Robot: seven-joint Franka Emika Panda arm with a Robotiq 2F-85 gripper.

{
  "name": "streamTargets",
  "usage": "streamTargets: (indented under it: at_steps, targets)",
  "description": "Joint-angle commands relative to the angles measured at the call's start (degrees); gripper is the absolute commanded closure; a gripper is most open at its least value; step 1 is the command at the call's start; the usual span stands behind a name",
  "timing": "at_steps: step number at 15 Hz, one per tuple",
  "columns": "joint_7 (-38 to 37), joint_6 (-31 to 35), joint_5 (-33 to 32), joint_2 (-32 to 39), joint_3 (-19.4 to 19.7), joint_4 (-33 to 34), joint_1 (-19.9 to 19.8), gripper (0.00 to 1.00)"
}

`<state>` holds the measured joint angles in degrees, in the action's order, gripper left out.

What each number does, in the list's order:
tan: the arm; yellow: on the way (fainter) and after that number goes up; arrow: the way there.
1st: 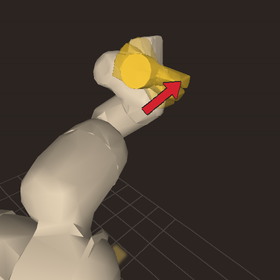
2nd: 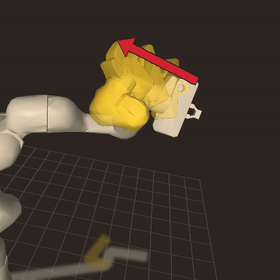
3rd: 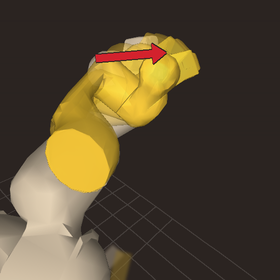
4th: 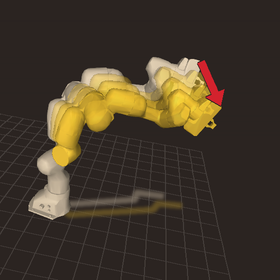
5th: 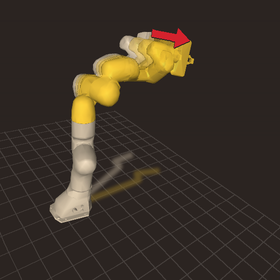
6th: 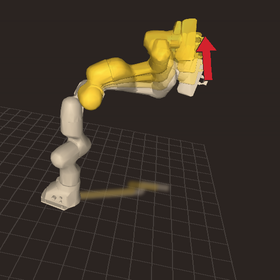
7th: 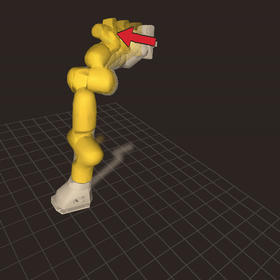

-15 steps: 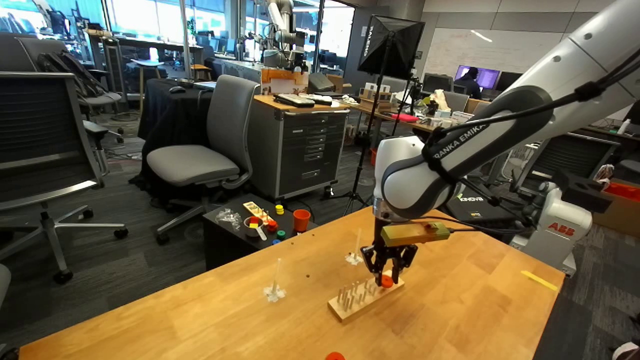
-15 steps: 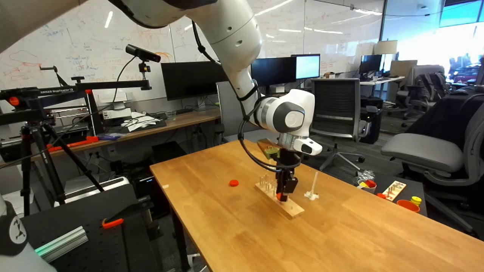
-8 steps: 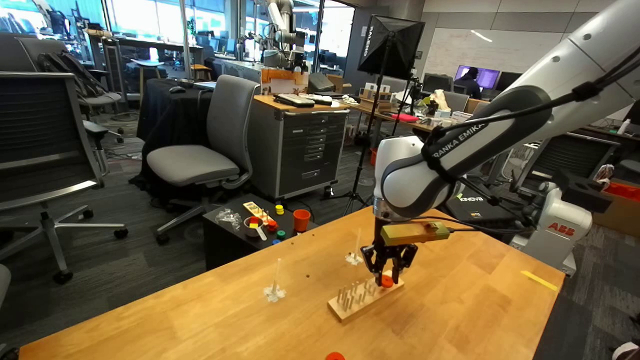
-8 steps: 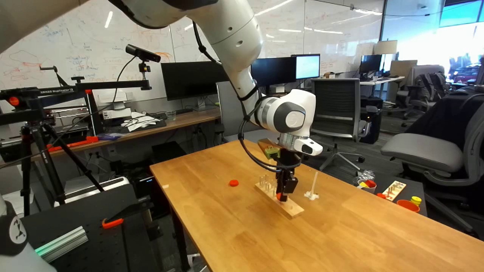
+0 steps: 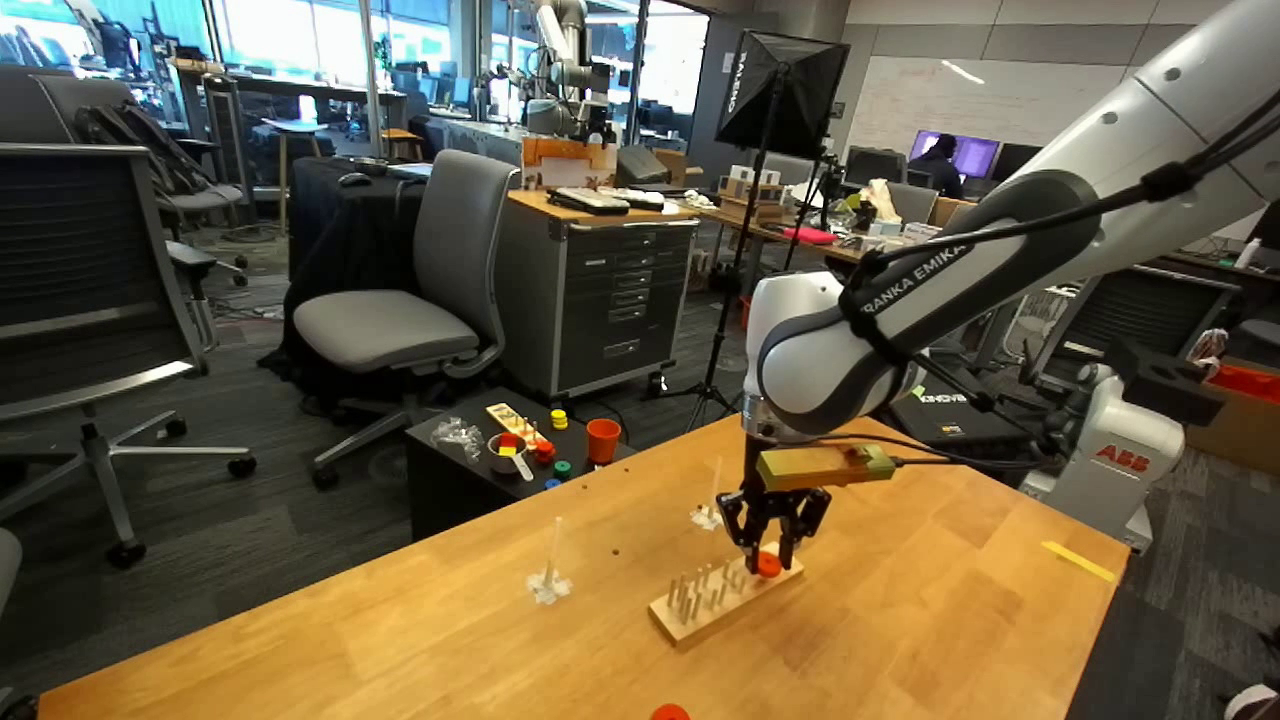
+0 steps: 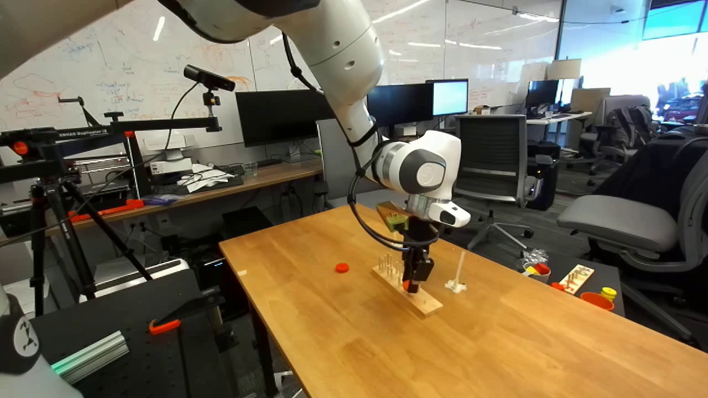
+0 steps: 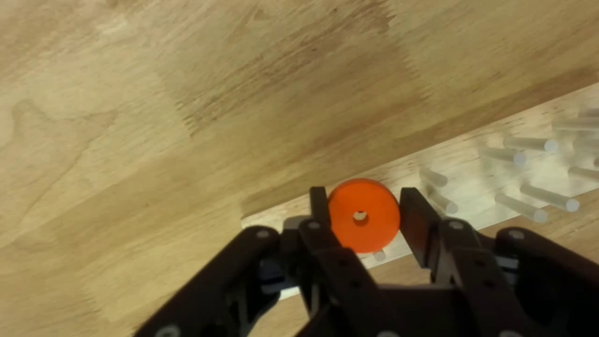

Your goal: Put an orange disc on the wooden rack

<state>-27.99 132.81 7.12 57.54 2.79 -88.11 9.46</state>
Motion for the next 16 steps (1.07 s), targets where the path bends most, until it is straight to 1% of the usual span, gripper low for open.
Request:
streamTargets:
  at_steps: [1, 16]
  targets:
    - [0.1, -1.7, 1.2, 1.2, -0.9, 2.6, -0.4, 0.83]
    - [0.2, -2.5, 1.2, 1.9, -1.2, 3.5, -0.7, 0.83]
